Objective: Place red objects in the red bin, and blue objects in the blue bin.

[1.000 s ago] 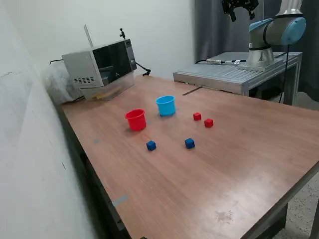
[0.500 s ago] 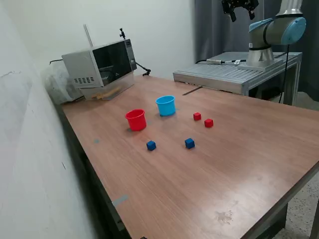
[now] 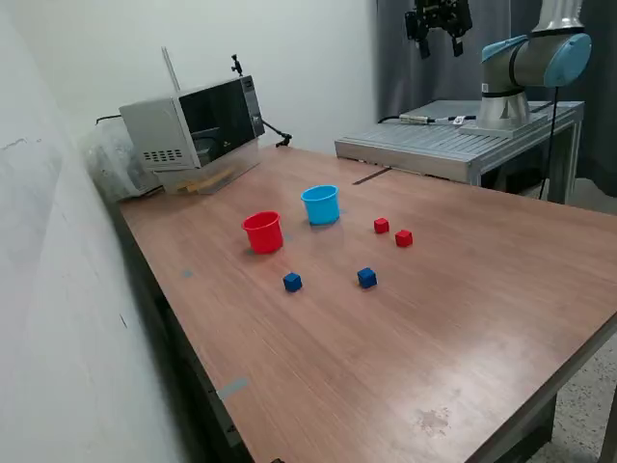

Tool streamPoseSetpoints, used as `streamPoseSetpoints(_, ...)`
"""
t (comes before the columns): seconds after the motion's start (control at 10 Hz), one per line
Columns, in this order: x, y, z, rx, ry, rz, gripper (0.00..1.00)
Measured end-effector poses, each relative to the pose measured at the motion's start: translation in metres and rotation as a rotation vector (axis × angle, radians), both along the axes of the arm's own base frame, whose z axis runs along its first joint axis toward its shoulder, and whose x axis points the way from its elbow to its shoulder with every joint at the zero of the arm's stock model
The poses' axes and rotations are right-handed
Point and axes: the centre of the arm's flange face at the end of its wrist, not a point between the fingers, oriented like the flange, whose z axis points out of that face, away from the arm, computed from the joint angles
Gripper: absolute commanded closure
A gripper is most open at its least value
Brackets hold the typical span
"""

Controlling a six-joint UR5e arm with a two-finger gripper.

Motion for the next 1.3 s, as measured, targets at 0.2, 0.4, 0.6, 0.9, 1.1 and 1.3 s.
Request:
streamPoseSetpoints(0.2, -0.043, 0.01, -0.015, 0.005, 0.068, -0.016, 0.0)
streamPoseSetpoints(0.4, -0.093, 0.017, -0.031, -0.02, 0.125, -0.061, 0.0)
streamPoseSetpoints(0.6, -0.128, 0.017, -0.052, -0.035, 0.168, -0.123, 0.0)
streamPoseSetpoints(0.9, -0.159, 0.016, -0.109, -0.035, 0.175, -0.21, 0.0)
streamPoseSetpoints(1.1, -0.171, 0.018, -0.153, -0.034, 0.135, -0.232, 0.0)
streamPoseSetpoints(1.3, -0.18, 0.021, -0.195, -0.032, 0.08, -0.241, 0.0)
